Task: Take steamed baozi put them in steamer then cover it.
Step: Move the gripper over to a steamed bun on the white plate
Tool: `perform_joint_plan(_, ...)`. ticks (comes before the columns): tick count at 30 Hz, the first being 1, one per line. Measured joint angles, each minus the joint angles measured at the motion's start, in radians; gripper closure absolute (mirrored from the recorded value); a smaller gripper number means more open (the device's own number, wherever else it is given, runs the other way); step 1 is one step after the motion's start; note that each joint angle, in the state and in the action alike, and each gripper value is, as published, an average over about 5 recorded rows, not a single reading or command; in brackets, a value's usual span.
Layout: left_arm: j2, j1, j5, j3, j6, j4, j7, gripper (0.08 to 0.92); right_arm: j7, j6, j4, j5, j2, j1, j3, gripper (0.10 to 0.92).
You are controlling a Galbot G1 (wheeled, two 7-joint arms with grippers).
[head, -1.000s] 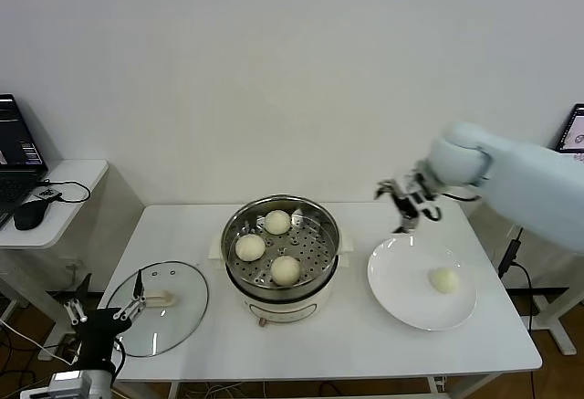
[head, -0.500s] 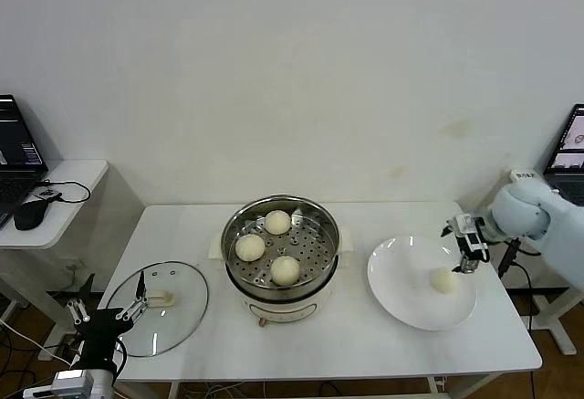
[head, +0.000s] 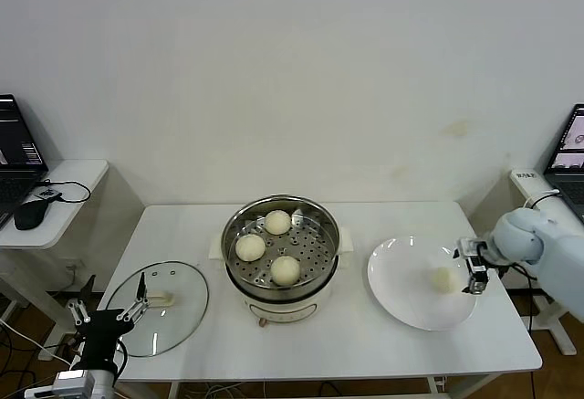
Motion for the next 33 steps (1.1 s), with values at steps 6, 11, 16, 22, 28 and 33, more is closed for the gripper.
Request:
perform_joint_plan(6, -0.003, -0.002, 0.000, 0.000, 0.000, 0.002, 0.000, 0.177, 0.009, 0.006, -0.041, -0.025, 0.036, -0.021, 0.020, 0.203)
perform_joint_plan(11, -0.004, -0.001, 0.000, -0.001, 0.000, 0.003, 0.000, 0.177, 0.014, 0.008, -0.073, -0.039, 0.065, -0.033, 0.032, 0.202)
perform_joint_plan(16, -0.005, 0.000, 0.000, -0.003, 0.000, 0.003, 0.000, 0.177, 0.014, 0.007, -0.097, -0.051, 0.089, -0.040, 0.037, 0.225)
perform_joint_plan(22, -0.008, 0.000, -0.001, -0.003, -0.001, 0.004, 0.000, 0.177, 0.015, 0.007, -0.116, -0.057, 0.109, -0.041, 0.041, 0.314)
perform_joint_plan(28, -0.009, 0.001, -0.001, -0.003, -0.002, 0.005, 0.000, 0.177, 0.010, 0.006, -0.121, -0.063, 0.119, -0.044, 0.042, 0.379)
perform_joint_plan(33, -0.009, 0.002, -0.001, -0.005, -0.002, 0.004, 0.000, 0.177, 0.002, 0.003, -0.114, -0.057, 0.114, -0.033, 0.038, 0.425)
